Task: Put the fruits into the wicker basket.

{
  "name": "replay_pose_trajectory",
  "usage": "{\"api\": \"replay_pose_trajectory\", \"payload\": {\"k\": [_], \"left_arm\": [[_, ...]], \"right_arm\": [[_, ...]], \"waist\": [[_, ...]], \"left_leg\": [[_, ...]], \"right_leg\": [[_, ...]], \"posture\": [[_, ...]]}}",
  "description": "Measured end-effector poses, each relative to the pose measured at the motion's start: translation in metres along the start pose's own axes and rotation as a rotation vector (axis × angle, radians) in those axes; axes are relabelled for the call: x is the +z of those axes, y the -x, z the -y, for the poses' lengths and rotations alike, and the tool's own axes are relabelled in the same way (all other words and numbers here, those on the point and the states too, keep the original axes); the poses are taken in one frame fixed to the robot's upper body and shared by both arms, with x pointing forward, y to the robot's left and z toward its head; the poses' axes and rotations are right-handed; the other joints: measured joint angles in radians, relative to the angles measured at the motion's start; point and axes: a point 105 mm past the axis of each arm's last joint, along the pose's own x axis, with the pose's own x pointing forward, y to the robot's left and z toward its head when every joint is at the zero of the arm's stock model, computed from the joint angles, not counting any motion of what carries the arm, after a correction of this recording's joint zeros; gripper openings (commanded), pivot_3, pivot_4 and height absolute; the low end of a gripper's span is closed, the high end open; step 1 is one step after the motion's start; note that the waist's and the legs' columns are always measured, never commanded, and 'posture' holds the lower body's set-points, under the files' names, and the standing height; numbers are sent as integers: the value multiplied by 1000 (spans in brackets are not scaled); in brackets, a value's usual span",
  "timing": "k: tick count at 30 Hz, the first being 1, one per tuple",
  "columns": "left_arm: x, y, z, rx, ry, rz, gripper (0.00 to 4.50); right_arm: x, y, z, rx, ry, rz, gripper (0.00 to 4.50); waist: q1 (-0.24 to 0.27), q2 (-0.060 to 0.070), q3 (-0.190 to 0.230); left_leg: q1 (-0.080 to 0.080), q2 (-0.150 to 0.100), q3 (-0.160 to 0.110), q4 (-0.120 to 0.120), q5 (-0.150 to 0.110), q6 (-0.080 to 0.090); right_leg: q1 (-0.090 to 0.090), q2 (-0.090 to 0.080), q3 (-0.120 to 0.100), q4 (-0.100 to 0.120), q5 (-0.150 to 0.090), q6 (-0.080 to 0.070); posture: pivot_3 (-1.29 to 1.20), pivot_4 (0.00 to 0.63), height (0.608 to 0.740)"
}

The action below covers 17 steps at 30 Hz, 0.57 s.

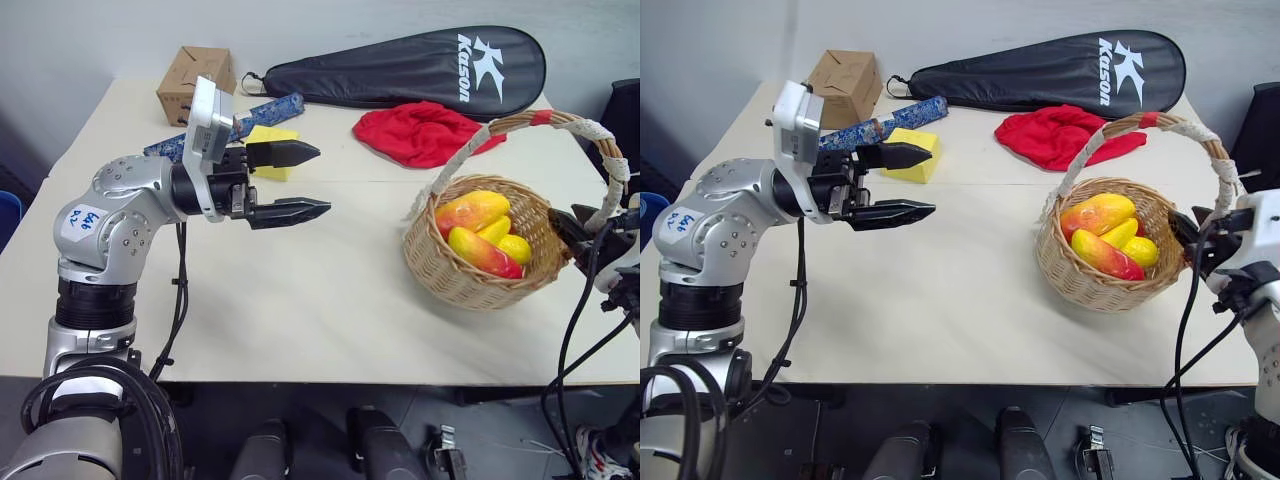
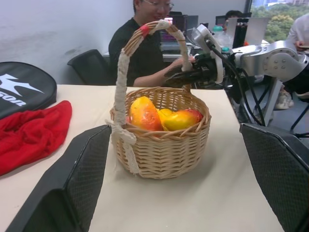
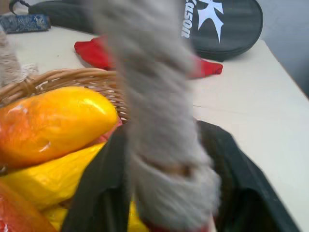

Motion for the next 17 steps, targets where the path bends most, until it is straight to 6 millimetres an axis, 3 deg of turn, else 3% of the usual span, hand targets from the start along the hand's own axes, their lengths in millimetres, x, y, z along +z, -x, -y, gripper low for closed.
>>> {"api": "replay_pose_trajectory", "payload": {"k": [3,4,6,10,13,17], "left_arm": [[-2,1,-1,-16,24,-6,4500],[-2,0,-1,-30,28,-8,4500],[-4,1,-1,-42,42,-13,4500],[-5,3,-1,-82,55,-23,4500],[-4,8,-1,-98,55,-34,4500],[-5,16,-5,-93,57,-57,4500]], "right_arm": [[-6,25,-3,103,68,-104,4035],[-8,42,-2,165,102,-169,4383],[-3,66,5,231,124,-248,4446],[34,110,35,256,130,-326,4446],[58,132,51,241,121,-306,4446],[81,146,63,253,102,-265,4446]], "waist": [[8,0,0],[15,0,0],[23,0,0],[21,-2,1],[16,-2,1],[10,-2,1]], "left_leg": [[0,-1,0,0,0,1],[0,-2,0,0,-1,2],[4,-2,1,0,-2,4],[21,1,3,-2,-6,8],[31,8,3,-4,-11,7],[34,9,4,-4,-13,8]], "right_leg": [[0,1,1,-1,0,0],[0,3,1,-1,0,1],[6,5,1,-4,1,3],[29,11,2,-18,3,7],[45,17,3,-31,3,6],[45,17,10,-32,4,6]], "posture": [[0,150,740],[0,150,740],[0,150,740],[0,150,740],[0,150,740],[0,150,740]]}}
